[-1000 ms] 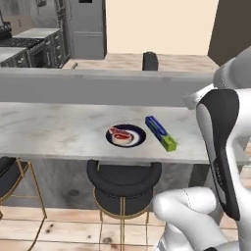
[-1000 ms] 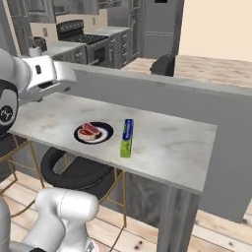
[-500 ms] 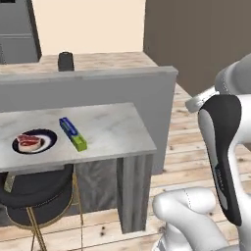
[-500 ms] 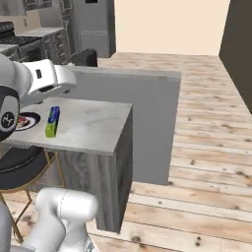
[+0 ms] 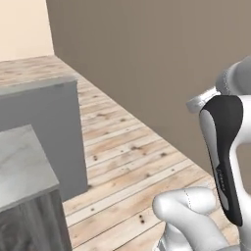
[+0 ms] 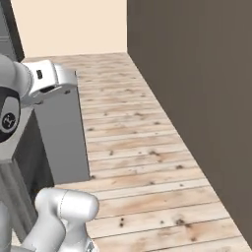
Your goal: Retrieve the tupperware and aluminum foil from the cabinet and place them on the dining counter near the plate with steaks to prepare for storing leftovers.
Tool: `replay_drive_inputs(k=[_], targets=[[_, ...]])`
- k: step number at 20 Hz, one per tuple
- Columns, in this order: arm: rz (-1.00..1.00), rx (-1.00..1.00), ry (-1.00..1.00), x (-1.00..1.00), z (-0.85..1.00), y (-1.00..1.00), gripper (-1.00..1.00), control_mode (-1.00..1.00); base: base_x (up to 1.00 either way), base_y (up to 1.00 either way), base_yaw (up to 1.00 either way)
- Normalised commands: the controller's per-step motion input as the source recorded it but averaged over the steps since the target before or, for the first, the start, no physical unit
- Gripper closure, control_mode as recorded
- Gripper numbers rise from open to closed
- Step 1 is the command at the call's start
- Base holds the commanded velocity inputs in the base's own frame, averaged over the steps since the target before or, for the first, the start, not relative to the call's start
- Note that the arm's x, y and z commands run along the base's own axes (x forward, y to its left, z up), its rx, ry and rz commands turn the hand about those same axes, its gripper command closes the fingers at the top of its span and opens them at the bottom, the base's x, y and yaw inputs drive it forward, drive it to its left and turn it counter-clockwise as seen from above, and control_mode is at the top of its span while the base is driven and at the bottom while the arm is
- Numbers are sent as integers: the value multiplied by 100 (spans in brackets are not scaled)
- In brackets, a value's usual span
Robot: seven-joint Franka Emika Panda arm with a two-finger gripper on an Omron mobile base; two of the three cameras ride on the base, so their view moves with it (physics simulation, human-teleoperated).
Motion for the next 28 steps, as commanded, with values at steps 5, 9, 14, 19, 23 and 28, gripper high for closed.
replay_drive_inputs(k=[5,9,14,19,23,28], targets=[[0,0,0,0,0,0,-100,100,100,-17,-28],[0,0,0,0,0,0,-100,100,100,1,-2],[0,0,0,0,0,0,-100,100,100,17,0],[0,0,0,0,0,0,-100,100,100,10,2],[0,0,0,0,0,0,-100,100,100,-3,9],[0,0,0,0,0,0,-100,100,100,-61,3]])
